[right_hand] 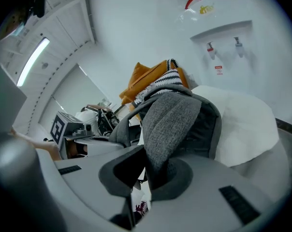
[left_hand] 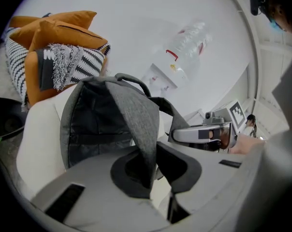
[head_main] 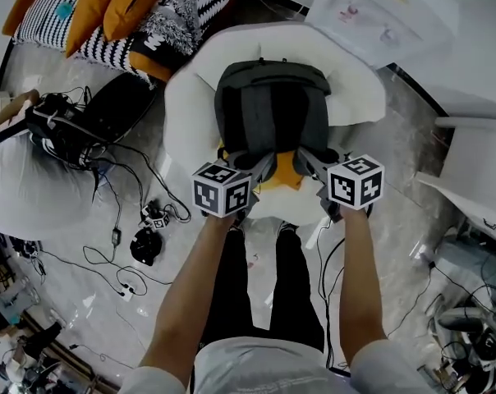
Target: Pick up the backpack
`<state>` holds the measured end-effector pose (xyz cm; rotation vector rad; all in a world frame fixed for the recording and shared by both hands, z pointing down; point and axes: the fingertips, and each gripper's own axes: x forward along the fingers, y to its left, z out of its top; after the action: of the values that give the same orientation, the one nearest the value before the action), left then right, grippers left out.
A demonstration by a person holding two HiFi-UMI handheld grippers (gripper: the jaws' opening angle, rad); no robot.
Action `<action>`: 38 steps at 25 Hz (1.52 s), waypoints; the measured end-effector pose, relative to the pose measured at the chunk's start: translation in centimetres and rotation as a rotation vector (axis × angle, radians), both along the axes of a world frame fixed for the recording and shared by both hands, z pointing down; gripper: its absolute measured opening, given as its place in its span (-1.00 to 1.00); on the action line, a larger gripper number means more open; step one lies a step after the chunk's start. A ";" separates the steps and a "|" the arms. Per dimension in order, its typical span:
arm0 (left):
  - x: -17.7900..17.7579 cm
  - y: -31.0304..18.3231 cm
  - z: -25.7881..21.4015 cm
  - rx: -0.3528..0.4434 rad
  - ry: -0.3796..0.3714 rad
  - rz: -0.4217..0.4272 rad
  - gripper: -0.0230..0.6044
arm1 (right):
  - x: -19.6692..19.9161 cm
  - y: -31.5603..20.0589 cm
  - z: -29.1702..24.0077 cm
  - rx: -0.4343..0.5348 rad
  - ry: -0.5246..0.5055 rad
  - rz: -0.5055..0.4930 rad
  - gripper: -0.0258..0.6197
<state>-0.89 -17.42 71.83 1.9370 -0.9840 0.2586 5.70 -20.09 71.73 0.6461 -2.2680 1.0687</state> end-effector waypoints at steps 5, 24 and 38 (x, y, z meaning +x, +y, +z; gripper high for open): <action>-0.1 2.0 -1.1 0.003 0.011 0.006 -0.81 | -0.1 2.0 -1.2 -0.008 -0.001 0.011 -0.82; -0.7 7.3 -6.1 -0.032 0.020 -0.010 -0.81 | 0.1 6.3 -7.0 -0.046 0.033 0.012 -0.82; -1.6 9.0 -8.4 -0.053 0.025 0.001 -0.80 | 0.0 8.7 -8.5 -0.091 0.087 -0.057 -0.82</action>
<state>-2.54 -8.45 63.43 1.8882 -0.9506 0.2580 5.73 -11.43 63.26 0.5757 -2.1376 1.0883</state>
